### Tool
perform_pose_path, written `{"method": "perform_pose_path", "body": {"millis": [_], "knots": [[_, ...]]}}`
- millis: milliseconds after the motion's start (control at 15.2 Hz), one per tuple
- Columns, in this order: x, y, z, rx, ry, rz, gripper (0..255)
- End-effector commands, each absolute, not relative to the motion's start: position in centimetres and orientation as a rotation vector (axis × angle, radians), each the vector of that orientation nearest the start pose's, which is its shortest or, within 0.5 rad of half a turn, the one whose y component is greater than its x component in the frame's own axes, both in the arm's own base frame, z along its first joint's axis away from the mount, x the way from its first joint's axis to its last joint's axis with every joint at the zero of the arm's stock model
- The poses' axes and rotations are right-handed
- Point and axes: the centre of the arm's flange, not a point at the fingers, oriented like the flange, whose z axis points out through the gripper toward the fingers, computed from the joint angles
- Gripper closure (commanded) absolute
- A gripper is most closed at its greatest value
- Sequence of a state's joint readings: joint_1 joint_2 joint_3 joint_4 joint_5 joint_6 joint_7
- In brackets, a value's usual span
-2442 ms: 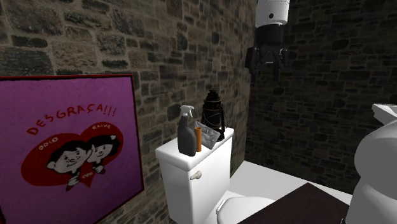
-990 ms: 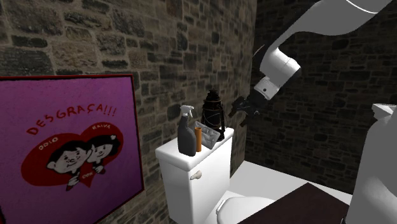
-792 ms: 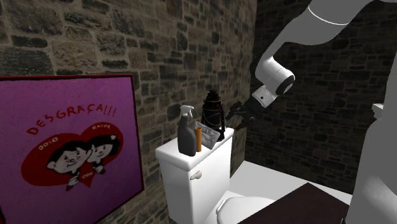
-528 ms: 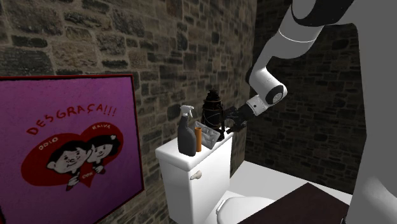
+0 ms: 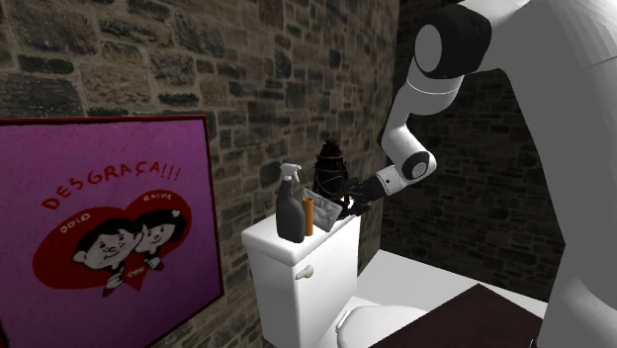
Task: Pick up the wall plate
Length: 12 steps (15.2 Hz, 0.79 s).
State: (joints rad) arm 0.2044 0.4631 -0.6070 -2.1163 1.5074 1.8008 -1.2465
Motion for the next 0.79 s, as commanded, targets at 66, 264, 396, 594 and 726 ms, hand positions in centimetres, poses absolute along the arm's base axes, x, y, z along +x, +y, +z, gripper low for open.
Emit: {"method": "perform_pose_path", "body": {"millis": [66, 264, 396, 594, 726], "knots": [[53.73, -13.46, 20.45, -2.083, 0.098, -0.496, 0], [53.75, -13.44, 20.43, -2.083, 0.098, -0.496, 255], [53.77, -13.45, 20.45, -2.083, 0.098, -0.496, 255], [53.78, -13.44, 20.44, -2.083, 0.098, -0.496, 255], [53.78, -13.45, 20.45, -2.083, 0.098, -0.496, 255]]}}
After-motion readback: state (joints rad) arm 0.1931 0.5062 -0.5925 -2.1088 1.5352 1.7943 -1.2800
